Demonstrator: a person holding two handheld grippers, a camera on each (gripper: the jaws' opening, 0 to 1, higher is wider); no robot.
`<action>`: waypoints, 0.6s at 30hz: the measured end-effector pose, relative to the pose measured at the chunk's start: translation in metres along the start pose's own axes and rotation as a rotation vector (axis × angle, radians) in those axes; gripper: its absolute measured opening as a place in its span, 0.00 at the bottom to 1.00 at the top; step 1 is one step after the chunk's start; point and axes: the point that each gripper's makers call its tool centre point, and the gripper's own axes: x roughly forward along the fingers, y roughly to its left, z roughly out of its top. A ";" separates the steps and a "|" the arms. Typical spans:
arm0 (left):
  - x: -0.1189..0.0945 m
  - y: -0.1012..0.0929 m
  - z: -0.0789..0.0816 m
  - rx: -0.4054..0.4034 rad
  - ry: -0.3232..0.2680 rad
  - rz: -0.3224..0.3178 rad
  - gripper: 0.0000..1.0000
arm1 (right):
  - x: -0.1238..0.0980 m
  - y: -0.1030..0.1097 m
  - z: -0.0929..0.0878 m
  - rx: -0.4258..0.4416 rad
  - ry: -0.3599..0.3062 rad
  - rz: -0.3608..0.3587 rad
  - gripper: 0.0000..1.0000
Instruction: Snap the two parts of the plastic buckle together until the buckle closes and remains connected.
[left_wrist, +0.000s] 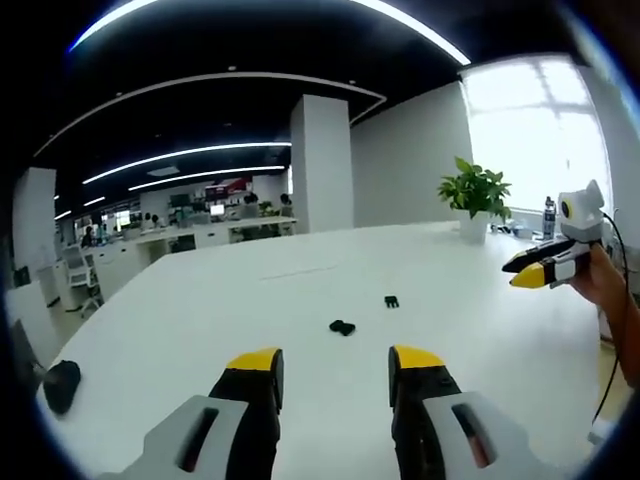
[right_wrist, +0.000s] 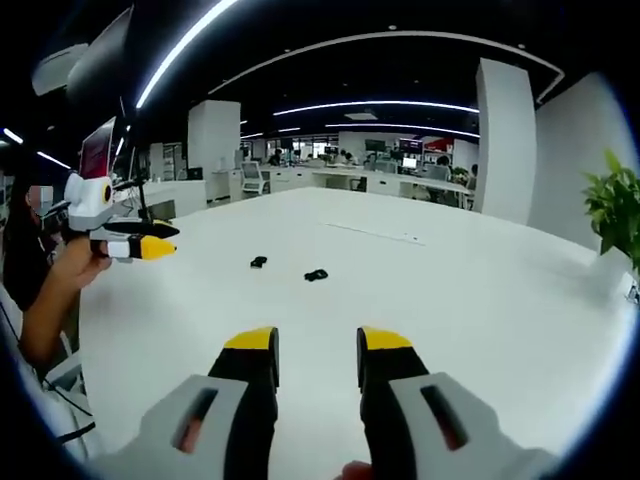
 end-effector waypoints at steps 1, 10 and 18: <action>0.001 0.001 0.002 -0.003 -0.002 -0.002 0.42 | 0.000 -0.001 0.001 0.006 -0.005 0.000 0.31; 0.012 0.011 0.016 0.030 -0.007 0.002 0.42 | 0.009 -0.006 0.009 -0.008 -0.026 0.015 0.34; 0.023 0.019 0.019 0.034 0.014 0.002 0.42 | 0.019 -0.013 0.008 -0.010 -0.007 0.025 0.34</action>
